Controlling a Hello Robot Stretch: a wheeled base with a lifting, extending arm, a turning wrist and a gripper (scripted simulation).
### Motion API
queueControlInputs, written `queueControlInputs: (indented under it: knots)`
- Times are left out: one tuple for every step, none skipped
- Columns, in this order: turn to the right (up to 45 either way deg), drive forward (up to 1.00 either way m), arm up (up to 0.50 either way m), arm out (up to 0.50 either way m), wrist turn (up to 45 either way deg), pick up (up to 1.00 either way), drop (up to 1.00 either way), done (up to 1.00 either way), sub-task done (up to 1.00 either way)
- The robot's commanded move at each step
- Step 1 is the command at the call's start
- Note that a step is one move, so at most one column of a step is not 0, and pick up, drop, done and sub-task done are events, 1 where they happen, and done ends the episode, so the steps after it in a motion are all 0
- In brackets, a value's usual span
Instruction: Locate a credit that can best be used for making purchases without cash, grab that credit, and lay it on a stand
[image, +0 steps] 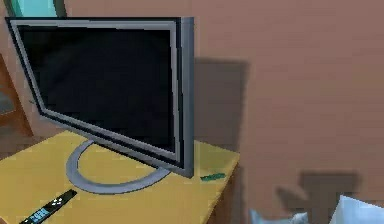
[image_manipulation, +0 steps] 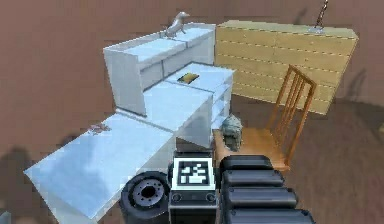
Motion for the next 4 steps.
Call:
queueControlInputs:
  knots:
    - [-45.0,0.00,0.00,0.00,0.0,0.00,0.00,0.00,0.00]
    - [-30.0,0.00,0.00,0.00,0.0,0.00,0.00,0.00,0.00]
    - [45.0,0.00,0.00,0.00,0.0,0.00,0.00,0.00,0.00]
    - [24.0,0.00,0.00,0.00,0.0,0.00,0.00,0.00,0.00]
